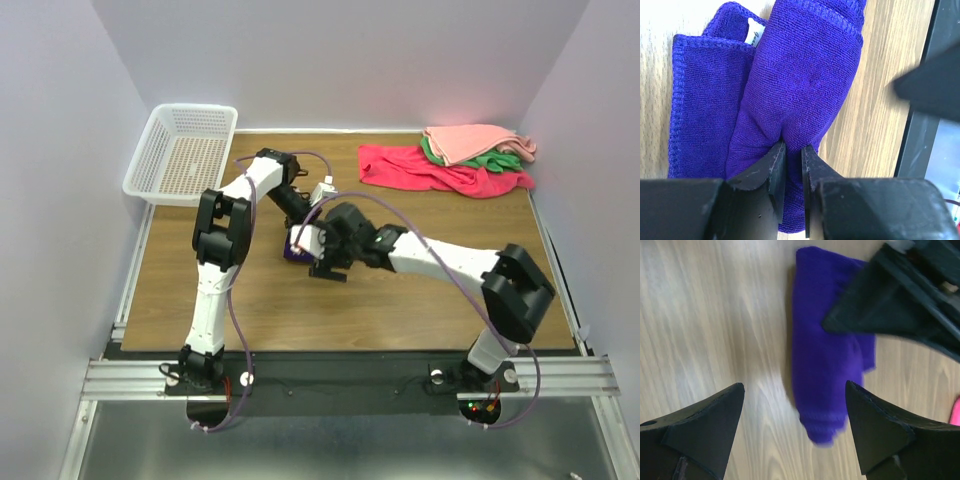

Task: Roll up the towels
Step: Roll the towel

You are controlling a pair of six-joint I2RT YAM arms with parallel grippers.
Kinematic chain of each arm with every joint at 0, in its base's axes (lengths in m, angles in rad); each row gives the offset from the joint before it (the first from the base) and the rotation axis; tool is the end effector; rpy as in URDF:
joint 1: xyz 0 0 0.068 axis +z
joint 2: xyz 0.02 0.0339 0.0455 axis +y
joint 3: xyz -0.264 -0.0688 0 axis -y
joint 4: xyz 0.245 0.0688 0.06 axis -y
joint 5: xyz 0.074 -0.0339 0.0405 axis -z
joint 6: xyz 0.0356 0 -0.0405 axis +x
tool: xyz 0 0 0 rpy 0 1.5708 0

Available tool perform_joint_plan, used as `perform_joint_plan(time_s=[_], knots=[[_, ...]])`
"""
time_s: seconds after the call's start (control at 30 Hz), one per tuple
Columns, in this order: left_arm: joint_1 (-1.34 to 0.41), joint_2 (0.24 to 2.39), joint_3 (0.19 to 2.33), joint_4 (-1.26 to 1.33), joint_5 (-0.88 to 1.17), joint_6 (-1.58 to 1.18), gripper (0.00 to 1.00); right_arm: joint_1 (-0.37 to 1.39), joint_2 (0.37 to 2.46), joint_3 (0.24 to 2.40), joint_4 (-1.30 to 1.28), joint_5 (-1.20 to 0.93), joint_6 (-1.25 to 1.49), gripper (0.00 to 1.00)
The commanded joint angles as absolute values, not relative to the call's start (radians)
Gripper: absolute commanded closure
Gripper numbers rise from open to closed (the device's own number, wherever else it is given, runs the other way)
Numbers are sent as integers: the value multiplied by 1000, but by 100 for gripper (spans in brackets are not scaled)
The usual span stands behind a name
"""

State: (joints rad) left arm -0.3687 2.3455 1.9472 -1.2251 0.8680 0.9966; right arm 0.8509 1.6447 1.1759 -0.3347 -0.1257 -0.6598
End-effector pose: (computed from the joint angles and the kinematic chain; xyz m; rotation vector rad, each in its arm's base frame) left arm 0.4087 -0.1870 0.1656 1.6591 2.0922 -1.1987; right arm 0.2347 0.2744 0.2409 -1.6746 1.6903 0.2406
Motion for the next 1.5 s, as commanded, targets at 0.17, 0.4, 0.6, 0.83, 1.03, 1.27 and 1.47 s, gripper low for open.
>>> perform_joint_plan(time_s=[0.17,0.4,0.6,0.83,1.03,1.27,1.47], knots=[[-354,2425,1910,-1109,739,1054,89,925,1776,1144,-15,147,-741,12],[-350,2405,1895,-1098,741,1055,85,925,1870,1141,20,164,-747,14],[-328,2320,1850,-1066,762,1046,69,884,1876,1156,-38,55,-660,71],[-209,2177,1957,-1098,784,1002,57,775,1870,1279,-270,-197,-543,99],[-68,2053,2004,-1088,785,970,46,694,1943,1397,-412,-342,-488,99],[-18,1699,1600,-767,744,931,38,618,2075,1561,-560,-535,-397,99],[-142,1294,1113,-419,522,1000,28,558,2196,1680,-653,-705,-331,99]])
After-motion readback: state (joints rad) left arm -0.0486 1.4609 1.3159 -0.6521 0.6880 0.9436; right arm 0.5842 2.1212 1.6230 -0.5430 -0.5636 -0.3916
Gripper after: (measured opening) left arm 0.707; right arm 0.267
